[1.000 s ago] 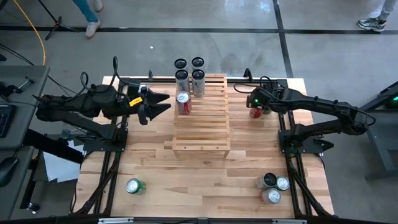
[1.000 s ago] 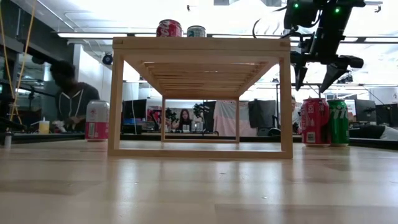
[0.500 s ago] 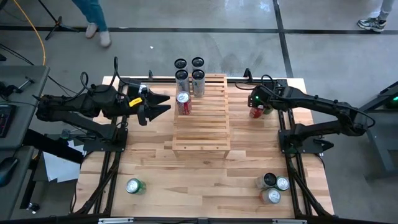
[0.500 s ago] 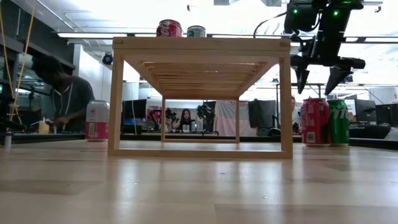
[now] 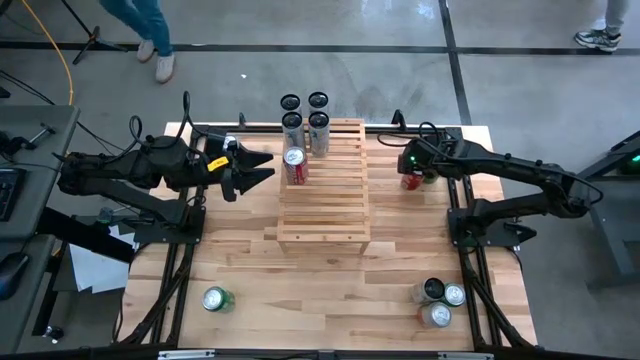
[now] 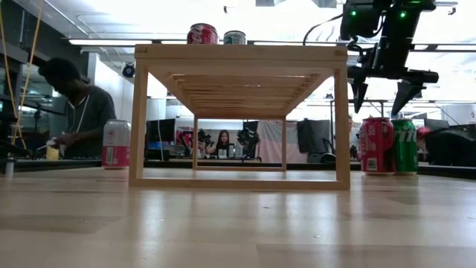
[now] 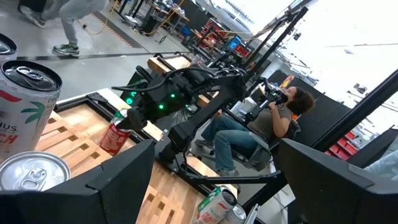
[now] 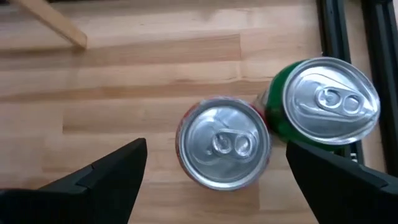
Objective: Place canned beverage on shelf
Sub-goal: Put the red soda can on the shelf aligned with the other red soda can
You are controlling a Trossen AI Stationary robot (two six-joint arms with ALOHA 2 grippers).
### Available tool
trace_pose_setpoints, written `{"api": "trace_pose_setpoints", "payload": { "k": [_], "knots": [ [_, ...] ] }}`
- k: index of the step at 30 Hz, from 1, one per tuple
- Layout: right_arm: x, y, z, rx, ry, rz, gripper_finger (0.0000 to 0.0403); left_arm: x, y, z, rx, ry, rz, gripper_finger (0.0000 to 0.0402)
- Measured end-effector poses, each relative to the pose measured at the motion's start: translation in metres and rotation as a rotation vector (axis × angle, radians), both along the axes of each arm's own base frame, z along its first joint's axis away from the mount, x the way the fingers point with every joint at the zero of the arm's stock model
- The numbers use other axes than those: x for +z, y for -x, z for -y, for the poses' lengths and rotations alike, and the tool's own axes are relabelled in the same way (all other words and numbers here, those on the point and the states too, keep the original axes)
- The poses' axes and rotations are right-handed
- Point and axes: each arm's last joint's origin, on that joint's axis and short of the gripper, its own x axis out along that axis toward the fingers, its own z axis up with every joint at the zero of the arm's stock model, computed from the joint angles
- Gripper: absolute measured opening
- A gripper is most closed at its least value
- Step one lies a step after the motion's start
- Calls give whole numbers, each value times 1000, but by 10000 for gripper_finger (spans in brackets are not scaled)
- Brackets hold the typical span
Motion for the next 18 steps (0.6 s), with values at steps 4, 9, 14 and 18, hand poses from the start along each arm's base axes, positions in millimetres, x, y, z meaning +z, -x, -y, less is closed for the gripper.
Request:
{"api": "trace_pose_setpoints", "payload": {
  "k": [4,9,14,18],
  "knots": [
    [-4,-3,2,-32,-9,-12,371,0,0,0,-8,0,0,333],
    [-17,-12,6,-58,-40,-62,371,0,0,0,-9,0,0,333],
    [-30,-20,11,-108,-56,-99,371,0,0,0,-10,1,0,333],
    [-37,-26,14,-113,-44,-117,368,0,0,0,-10,0,0,333]
  ]
}}
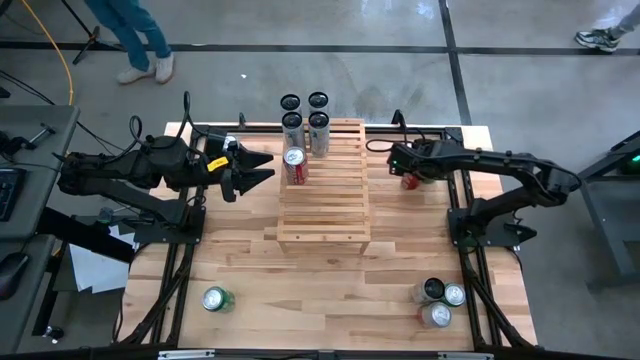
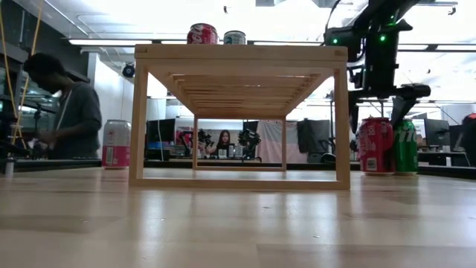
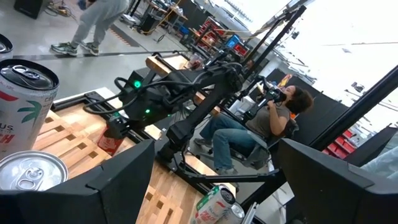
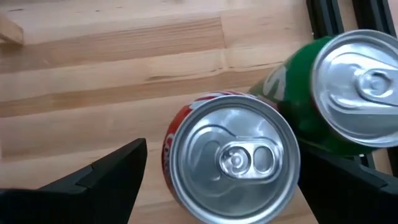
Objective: Place canned beverage on shelf
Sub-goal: Put the red soda can on the shelf aligned with the other red soda can
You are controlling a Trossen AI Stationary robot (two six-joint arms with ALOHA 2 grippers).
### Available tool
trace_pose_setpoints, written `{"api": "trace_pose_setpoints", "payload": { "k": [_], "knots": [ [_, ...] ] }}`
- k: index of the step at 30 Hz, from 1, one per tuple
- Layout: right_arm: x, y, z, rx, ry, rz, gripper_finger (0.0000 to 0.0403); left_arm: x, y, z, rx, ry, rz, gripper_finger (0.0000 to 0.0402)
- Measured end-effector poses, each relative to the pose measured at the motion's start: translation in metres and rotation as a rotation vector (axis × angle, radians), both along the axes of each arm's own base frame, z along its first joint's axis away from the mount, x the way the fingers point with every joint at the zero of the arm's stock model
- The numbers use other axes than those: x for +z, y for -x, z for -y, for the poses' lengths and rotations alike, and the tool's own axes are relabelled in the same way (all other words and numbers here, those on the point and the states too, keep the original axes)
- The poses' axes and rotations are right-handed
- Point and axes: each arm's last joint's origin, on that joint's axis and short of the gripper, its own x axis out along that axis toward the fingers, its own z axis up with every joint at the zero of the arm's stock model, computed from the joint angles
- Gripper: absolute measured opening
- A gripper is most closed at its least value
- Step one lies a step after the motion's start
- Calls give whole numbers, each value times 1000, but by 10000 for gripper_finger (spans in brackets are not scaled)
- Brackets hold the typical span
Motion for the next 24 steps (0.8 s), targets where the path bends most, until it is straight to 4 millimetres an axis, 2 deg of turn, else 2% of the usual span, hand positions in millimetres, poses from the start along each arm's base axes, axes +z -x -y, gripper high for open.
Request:
{"api": "trace_pose_setpoints", "payload": {
  "k": [3,6,10,12,16,19,24],
  "knots": [
    [-4,-2,1,-19,-7,-8,344,0,0,0,0,0,0,333],
    [-4,-2,1,-19,-7,-10,290,0,0,0,-3,0,0,333],
    [1,-1,-5,26,-22,-6,285,0,0,2,-57,1,0,333],
    [12,0,-11,61,-16,6,285,0,0,2,-72,1,0,333],
    [56,0,-23,189,77,43,285,0,0,2,-76,1,0,333],
    [104,-3,-32,332,175,98,285,0,0,2,-76,2,0,333],
    [188,-16,-55,633,271,324,285,0,0,2,-76,1,1,333]
  ]
}}
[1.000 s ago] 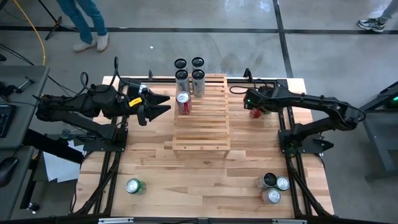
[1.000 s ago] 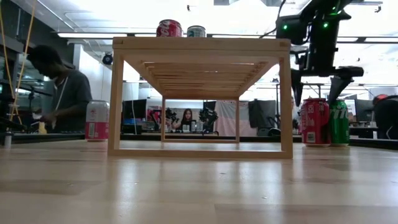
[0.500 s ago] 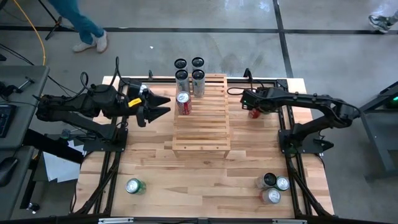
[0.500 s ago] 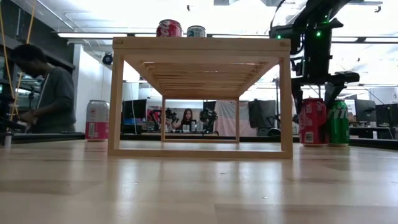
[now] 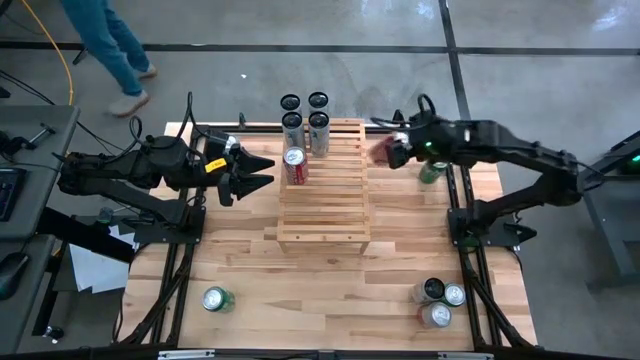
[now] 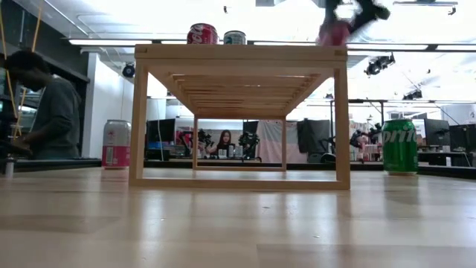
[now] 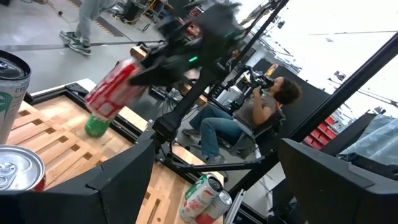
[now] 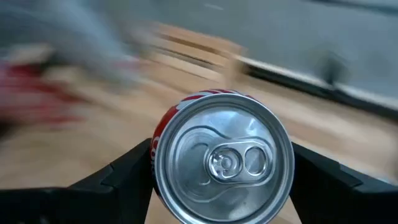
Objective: Place canned beverage on shelf
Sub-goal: Put the red soda can on the shelf aligned with the other red soda can
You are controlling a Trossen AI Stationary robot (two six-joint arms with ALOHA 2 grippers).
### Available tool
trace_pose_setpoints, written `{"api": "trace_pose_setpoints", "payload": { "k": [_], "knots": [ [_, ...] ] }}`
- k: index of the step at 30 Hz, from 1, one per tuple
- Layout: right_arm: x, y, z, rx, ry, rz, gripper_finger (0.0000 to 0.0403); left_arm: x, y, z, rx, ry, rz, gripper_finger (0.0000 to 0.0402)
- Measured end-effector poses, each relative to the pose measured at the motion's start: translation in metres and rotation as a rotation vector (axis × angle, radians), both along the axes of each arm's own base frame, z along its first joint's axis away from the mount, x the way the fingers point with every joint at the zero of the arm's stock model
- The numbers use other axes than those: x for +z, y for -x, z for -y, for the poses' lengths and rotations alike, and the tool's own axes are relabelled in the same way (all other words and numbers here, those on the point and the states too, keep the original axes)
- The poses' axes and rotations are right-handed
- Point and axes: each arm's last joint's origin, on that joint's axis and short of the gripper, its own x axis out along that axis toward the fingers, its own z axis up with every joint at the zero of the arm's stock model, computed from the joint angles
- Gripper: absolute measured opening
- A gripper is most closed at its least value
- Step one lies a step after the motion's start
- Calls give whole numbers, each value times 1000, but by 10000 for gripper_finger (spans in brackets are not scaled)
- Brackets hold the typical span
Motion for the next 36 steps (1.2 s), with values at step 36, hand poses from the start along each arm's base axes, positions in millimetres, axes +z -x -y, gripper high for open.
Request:
{"api": "trace_pose_setpoints", "payload": {
  "k": [36],
  "knots": [
    [-13,-184,-16,449,124,-325,285,8,0,0,13,-7,79,333]
  ]
}}
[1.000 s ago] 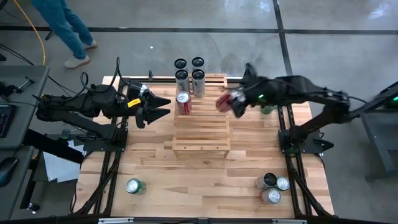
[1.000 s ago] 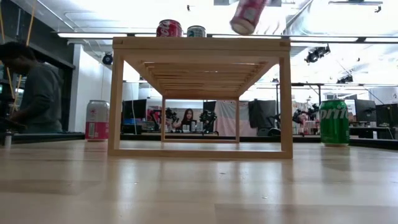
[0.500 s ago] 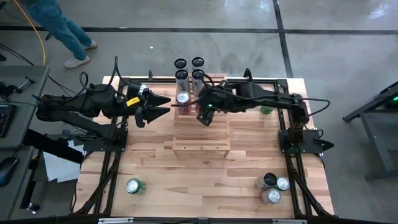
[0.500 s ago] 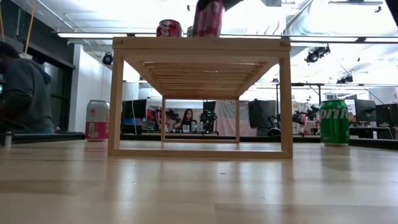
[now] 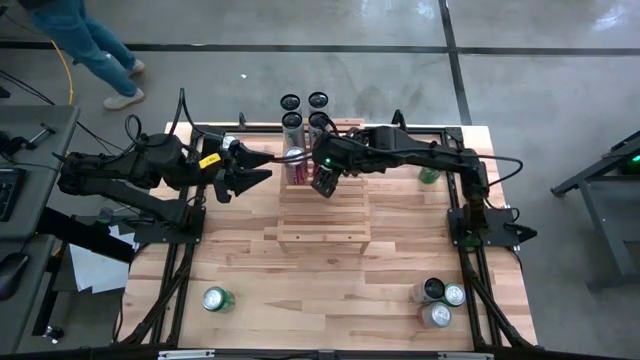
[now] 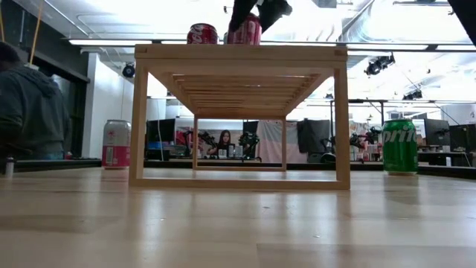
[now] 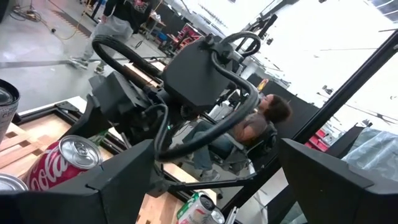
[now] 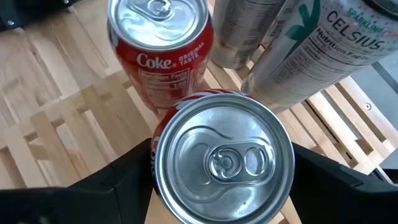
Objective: Place canned beverage on shelf
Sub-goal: Put the red soda can on the shelf aligned with the other red soda can, then put the top pink white soda can on the shelf
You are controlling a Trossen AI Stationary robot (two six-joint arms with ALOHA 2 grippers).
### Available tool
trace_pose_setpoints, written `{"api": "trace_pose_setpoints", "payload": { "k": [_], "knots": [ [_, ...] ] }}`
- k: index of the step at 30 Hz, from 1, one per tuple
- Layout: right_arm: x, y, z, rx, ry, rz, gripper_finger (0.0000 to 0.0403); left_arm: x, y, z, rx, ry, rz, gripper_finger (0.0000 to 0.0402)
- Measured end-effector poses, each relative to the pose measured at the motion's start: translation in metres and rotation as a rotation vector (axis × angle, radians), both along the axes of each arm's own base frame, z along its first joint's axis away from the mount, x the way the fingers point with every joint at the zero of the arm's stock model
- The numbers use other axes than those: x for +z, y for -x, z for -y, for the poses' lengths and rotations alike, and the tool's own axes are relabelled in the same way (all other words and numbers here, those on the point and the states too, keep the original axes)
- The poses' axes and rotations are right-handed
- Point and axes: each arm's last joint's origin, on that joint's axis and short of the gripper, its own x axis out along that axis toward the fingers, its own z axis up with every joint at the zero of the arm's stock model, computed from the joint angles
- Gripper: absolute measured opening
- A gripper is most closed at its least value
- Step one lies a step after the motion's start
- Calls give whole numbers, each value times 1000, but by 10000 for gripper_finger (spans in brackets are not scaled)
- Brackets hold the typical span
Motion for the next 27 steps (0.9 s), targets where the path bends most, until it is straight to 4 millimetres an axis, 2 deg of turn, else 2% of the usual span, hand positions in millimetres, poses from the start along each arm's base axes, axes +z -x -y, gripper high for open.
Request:
{"api": "trace_pose_setpoints", "payload": {
  "k": [12,13,17,19,27],
  "knots": [
    [-10,-10,4,31,-19,-11,285,0,0,0,2,0,1,333],
    [-10,-10,4,31,-19,-12,290,0,0,0,2,0,2,333],
    [-9,-11,4,41,-8,-9,365,0,0,0,2,0,2,333],
    [-9,-10,4,40,-8,-8,385,1,0,0,2,1,5,333],
    [-3,-4,5,78,17,-24,369,3,4,0,0,-11,20,333]
  ]
}}
